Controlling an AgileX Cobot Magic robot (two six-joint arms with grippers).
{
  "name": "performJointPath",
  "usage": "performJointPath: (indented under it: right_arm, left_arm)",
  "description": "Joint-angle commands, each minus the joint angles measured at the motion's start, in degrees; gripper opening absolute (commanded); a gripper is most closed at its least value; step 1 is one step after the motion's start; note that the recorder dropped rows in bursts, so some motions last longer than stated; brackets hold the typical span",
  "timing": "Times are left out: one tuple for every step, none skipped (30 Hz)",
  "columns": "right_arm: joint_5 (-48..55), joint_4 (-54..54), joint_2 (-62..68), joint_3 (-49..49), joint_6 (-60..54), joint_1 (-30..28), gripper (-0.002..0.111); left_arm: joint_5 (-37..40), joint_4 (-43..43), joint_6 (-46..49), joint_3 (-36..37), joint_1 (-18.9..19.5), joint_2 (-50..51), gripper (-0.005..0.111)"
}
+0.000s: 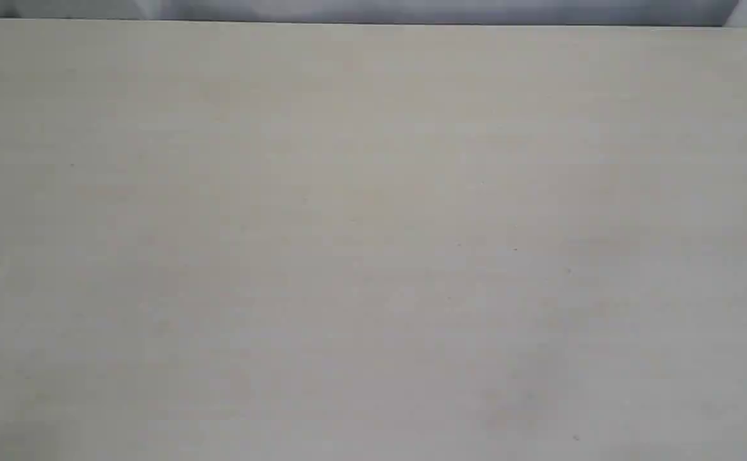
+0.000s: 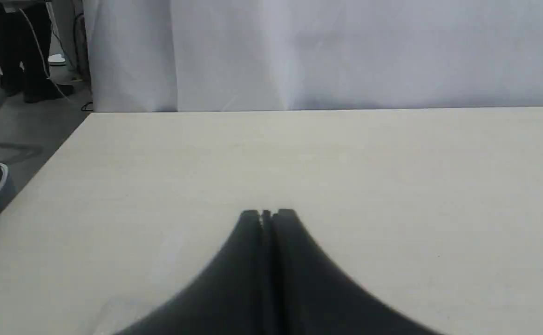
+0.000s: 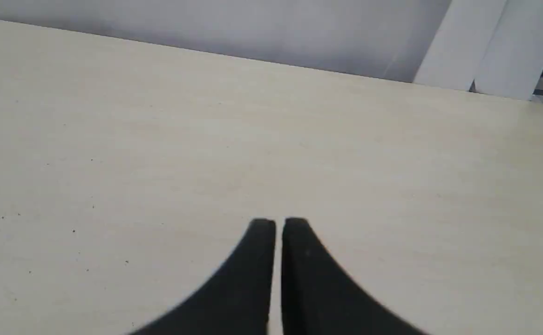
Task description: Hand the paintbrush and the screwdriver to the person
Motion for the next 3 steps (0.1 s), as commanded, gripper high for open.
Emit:
performJointPath:
  right_arm:
    - [0.03, 0.28, -0.3, 0.16, -0.25, -0.31, 0.004]
    - [0.03, 0.28, -0.3, 0.16, -0.25, -0.31, 0.004]
    - [0.03, 0.28, -0.3, 0.16, -0.25, -0.31, 0.004]
  left_arm:
    - [-0.56, -0.25, -0.12, 0.12, -0.47, -0.14, 0.0]
    - [-0.56, -0.25, -0.12, 0.12, -0.47, -0.14, 0.0]
    - [-0.56, -0.25, -0.12, 0.12, -0.47, -0.14, 0.0]
